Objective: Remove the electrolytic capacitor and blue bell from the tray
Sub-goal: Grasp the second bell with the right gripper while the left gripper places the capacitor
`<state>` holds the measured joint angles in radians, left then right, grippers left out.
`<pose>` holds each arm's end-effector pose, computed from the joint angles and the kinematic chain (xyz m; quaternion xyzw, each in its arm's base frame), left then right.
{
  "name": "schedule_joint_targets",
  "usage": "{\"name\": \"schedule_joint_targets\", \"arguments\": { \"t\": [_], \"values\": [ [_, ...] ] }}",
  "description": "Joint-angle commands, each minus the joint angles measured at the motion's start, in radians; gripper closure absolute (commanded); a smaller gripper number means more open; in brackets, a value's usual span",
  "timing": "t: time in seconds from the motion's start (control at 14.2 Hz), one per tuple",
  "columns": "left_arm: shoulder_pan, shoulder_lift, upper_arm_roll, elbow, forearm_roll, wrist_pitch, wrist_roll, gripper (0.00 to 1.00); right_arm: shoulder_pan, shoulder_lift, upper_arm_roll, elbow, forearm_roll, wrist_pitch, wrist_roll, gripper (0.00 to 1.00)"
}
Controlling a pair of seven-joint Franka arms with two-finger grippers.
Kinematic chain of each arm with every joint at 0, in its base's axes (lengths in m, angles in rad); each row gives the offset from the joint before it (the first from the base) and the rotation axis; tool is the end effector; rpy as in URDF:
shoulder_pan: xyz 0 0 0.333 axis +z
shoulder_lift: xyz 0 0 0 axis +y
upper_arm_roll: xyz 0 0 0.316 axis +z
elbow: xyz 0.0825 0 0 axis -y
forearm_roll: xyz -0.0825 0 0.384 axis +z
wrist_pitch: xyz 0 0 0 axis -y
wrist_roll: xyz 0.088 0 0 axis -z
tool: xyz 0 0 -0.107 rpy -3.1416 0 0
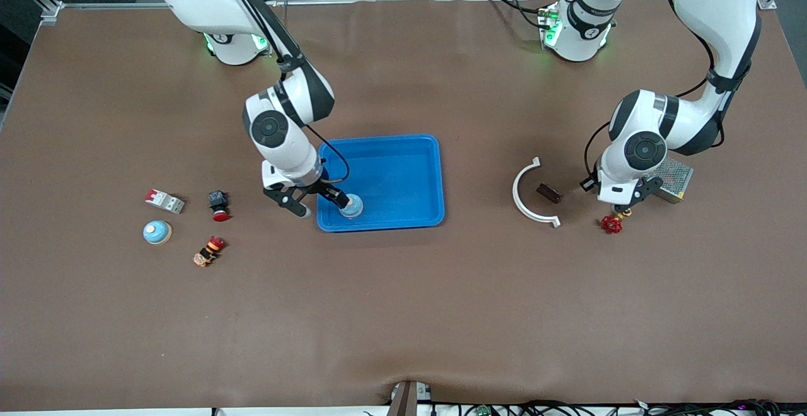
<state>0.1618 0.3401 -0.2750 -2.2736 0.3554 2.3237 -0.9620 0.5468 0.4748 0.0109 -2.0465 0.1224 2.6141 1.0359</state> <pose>0.5012 -0.0560 0.1921 -0.9490 -0.2793 0.0785 0.1233 0.5153 0.3181 0.2133 -0.9562 0.2867 -0.0068 0.0580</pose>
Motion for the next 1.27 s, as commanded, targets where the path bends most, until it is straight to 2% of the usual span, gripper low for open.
{"name": "schedule_joint_targets", "arguments": {
  "t": [0.0,0.07,0.14,0.21,0.56,1.13,1.2],
  "values": [
    [0.01,0.005,-0.006,-0.004,0.02,0.017,0.014,0.64,0.018,0.019,-0.009,0.025,0.01,0.0,0.03,0.0],
    [0.01,0.004,-0.006,-0.004,0.02,0.017,0.014,0.41,0.018,0.024,-0.009,0.032,0.01,0.001,0.03,0.0],
    [0.008,0.001,-0.006,-0.003,0.02,0.017,0.014,0.06,0.018,0.033,-0.009,0.041,0.01,0.0,0.032,0.0],
    [0.007,-0.007,-0.006,-0.001,0.02,0.016,0.014,0.0,0.019,0.037,-0.009,0.048,0.01,0.001,0.036,0.0],
    [0.001,-0.041,-0.027,0.086,0.019,-0.027,0.002,0.0,0.044,0.085,-0.009,0.075,0.008,0.03,0.084,0.0],
    [-0.002,-0.032,-0.098,0.406,0.005,-0.311,0.009,0.0,0.064,0.116,-0.009,0.091,-0.001,0.052,0.104,0.0],
    [0.001,-0.033,-0.108,0.446,0.005,-0.345,0.017,0.0,0.065,0.116,-0.009,0.091,-0.001,0.052,0.104,0.07]
  ]
}}
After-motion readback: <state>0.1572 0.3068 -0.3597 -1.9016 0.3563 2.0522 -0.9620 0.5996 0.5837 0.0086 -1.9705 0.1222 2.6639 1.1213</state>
